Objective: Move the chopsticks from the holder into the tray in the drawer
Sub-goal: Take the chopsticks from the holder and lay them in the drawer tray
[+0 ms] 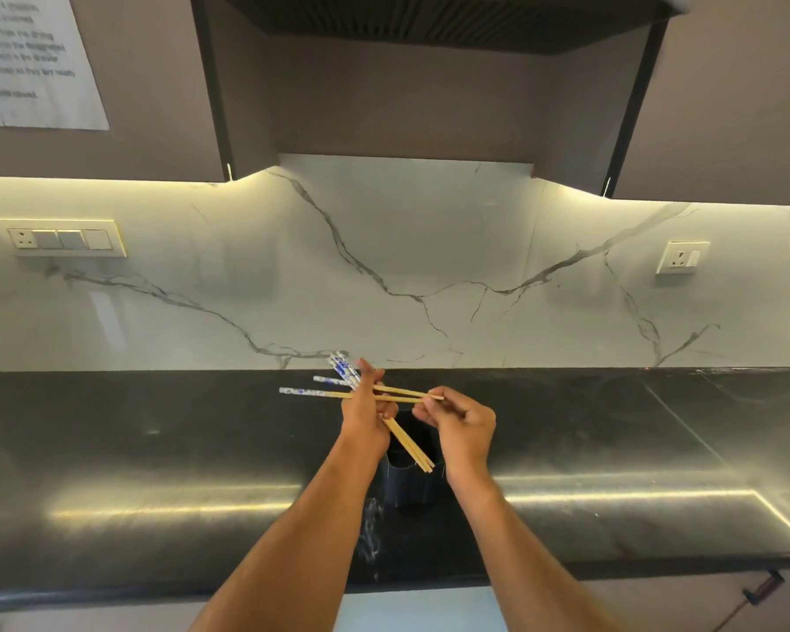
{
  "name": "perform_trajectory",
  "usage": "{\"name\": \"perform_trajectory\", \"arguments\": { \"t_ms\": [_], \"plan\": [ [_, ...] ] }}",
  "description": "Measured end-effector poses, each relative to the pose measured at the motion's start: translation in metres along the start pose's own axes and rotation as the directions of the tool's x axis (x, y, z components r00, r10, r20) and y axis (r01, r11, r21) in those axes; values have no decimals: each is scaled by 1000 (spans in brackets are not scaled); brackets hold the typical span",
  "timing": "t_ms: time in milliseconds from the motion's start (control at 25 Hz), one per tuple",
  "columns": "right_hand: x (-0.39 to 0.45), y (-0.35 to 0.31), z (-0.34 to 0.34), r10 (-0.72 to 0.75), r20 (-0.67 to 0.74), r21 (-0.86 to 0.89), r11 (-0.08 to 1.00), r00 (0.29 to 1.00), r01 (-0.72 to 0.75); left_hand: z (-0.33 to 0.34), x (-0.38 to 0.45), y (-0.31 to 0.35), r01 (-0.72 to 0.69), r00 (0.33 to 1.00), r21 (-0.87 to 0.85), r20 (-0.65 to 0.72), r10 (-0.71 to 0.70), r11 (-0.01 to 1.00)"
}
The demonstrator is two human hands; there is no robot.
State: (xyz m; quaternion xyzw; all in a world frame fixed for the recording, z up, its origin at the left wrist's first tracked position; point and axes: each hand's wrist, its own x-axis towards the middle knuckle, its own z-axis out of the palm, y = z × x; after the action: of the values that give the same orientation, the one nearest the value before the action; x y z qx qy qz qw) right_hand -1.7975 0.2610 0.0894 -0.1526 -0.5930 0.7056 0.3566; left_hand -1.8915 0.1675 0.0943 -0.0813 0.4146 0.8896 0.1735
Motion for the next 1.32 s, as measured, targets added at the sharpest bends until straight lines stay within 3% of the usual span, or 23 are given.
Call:
{"name": "perform_trajectory", "arguments": {
  "t_ms": [200, 360, 440, 480, 520, 560, 640, 680, 800, 920, 1120, 1160, 1240, 1320],
  "plan": [
    [-18, 25, -16, -44, 115, -295, 952, 992, 77, -5, 7, 8, -79, 974, 54, -210, 88, 995],
    [-28, 46, -25, 27, 204, -402, 914, 979, 59, -2, 1, 1, -146, 976, 125, -147, 163, 981],
    [-28, 48, -28, 120, 156, -379, 924, 980, -53, -5, -2, -2, -177, 980, 154, -63, 188, 972],
    [-24, 48, -30, 220, 38, -294, 935, 975, -200, -5, -4, -3, -194, 980, 159, -19, 199, 968],
    [-18, 48, -32, 366, -99, -116, 919, 925, -376, -5, -6, -4, -206, 978, 165, 14, 206, 965],
    [-13, 51, -34, 538, -165, 90, 843, 827, -530, -4, -8, -5, -214, 977, 174, 33, 212, 961],
    [-13, 61, -34, 751, -59, 343, 634, 657, -693, -1, -13, -12, -222, 975, 193, 51, 217, 956],
    [-16, 64, -29, 783, 26, 417, 556, 621, -719, 1, -15, -16, -218, 976, 206, 60, 210, 954],
    [-27, 61, -2, 757, 201, 647, 374, 622, -665, 2, -21, -34, -187, 982, 276, 80, 172, 943],
    [-22, 52, 6, 736, 241, 708, 312, 632, -633, -1, -26, -40, -163, 986, 278, 92, 142, 947],
    [-22, 57, 1, 688, 361, 599, 346, 629, -722, -6, -27, -37, -178, 983, 359, 112, 147, 916],
    [-21, 56, 0, 687, 369, 505, 416, 625, -756, -7, -28, -35, -180, 982, 380, 121, 144, 907],
    [-17, 49, -7, 678, 267, 120, 681, 685, -722, -14, -28, -30, -230, 971, 462, 173, 167, 857],
    [0, 33, -14, 529, 193, -229, 843, 826, -487, -28, -31, -24, -294, 950, 574, 260, 171, 764]
  ]
}}
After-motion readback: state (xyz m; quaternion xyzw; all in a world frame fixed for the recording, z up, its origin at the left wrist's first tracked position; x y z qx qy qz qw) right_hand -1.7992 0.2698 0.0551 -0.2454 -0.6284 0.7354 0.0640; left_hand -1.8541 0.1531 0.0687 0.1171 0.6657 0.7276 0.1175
